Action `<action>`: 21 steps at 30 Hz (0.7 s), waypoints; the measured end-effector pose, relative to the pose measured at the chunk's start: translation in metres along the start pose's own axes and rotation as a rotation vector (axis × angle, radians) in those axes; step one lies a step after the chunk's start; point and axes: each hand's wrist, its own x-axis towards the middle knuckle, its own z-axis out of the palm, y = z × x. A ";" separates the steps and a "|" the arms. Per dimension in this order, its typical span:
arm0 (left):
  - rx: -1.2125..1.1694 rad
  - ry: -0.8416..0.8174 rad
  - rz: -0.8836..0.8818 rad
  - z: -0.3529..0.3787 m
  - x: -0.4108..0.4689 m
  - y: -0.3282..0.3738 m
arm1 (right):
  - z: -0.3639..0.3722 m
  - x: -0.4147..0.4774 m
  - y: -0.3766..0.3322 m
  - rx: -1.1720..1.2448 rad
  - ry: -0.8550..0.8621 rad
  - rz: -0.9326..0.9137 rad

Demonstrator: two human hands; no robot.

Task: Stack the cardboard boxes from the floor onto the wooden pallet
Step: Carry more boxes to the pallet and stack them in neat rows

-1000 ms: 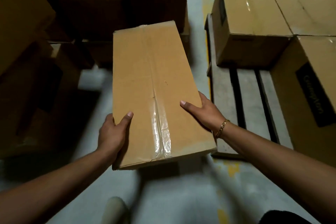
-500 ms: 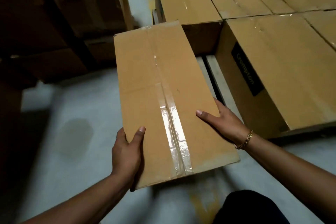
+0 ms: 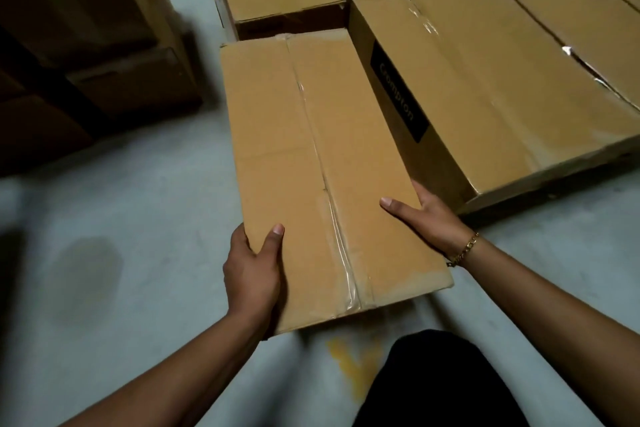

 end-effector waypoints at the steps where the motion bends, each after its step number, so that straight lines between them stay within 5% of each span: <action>1: 0.008 0.000 0.001 0.002 0.000 0.002 | -0.002 0.001 0.001 0.009 0.007 -0.003; 14: 0.034 -0.166 0.033 -0.007 0.007 -0.002 | -0.009 -0.028 0.009 -0.147 0.082 0.004; 21: -0.016 -0.166 0.048 0.003 0.015 -0.002 | -0.029 -0.079 0.024 -0.327 0.441 -0.147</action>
